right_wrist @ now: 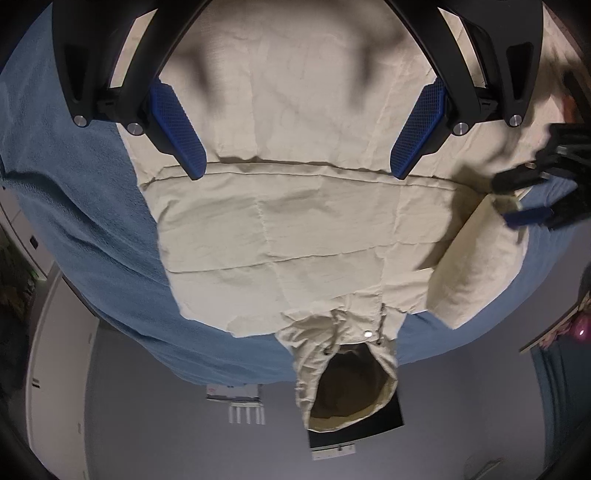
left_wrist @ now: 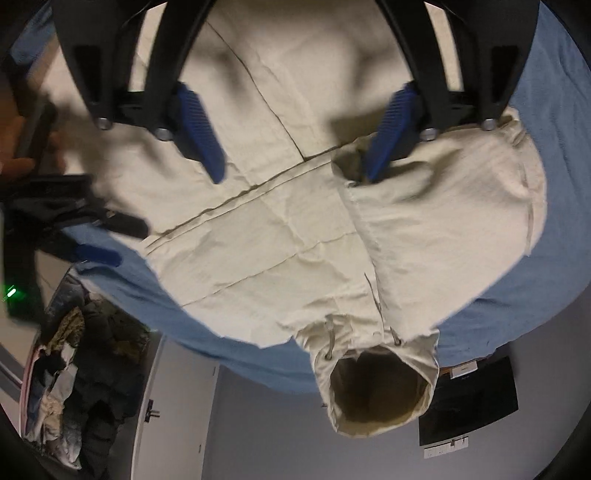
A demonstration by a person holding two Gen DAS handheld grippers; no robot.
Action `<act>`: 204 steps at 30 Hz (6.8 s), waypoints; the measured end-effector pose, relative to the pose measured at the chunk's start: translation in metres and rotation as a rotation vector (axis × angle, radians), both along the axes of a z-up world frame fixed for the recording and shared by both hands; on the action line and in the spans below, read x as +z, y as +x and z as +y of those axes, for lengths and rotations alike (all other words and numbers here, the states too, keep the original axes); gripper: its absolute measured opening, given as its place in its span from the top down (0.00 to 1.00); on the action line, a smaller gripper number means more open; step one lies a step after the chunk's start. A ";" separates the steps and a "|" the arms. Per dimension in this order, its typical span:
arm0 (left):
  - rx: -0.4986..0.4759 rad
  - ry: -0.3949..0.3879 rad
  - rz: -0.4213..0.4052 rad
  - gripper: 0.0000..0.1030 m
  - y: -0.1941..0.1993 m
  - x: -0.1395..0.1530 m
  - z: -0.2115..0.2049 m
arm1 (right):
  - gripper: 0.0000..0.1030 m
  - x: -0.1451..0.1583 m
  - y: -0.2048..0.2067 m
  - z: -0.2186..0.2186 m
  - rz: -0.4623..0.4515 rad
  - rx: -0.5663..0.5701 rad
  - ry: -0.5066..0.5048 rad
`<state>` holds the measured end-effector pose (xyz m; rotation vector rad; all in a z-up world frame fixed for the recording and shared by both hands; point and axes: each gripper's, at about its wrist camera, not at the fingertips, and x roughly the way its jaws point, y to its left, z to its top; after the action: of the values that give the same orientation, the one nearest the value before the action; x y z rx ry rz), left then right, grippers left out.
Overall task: Fold large clothes
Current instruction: 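Fold the held sleeve across the jacket chest with the left tool, release, then grasp the second folded sleeve's cuff with the right tool, then fold the cuff back toward the hem with the right tool, release, then move both open tools over the jacket toward the hood, then grasp the hood rim with both tools and lift it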
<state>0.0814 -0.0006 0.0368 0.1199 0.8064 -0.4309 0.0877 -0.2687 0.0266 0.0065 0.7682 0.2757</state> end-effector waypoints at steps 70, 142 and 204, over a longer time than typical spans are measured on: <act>0.474 -0.047 0.115 0.11 0.033 -0.027 0.185 | 0.31 -0.023 0.021 0.000 0.091 0.047 0.114; 0.272 0.111 0.071 0.06 0.107 -0.064 0.087 | 0.07 -0.044 0.122 -0.010 0.153 -0.054 -0.050; 0.280 0.213 -0.079 0.95 0.171 -0.042 0.105 | 0.97 -0.022 0.157 0.056 -0.238 0.339 -0.201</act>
<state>0.2521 0.1042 -0.0053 0.2174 0.7759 -0.0747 0.2446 -0.2127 0.0041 -0.3435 0.5540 0.5100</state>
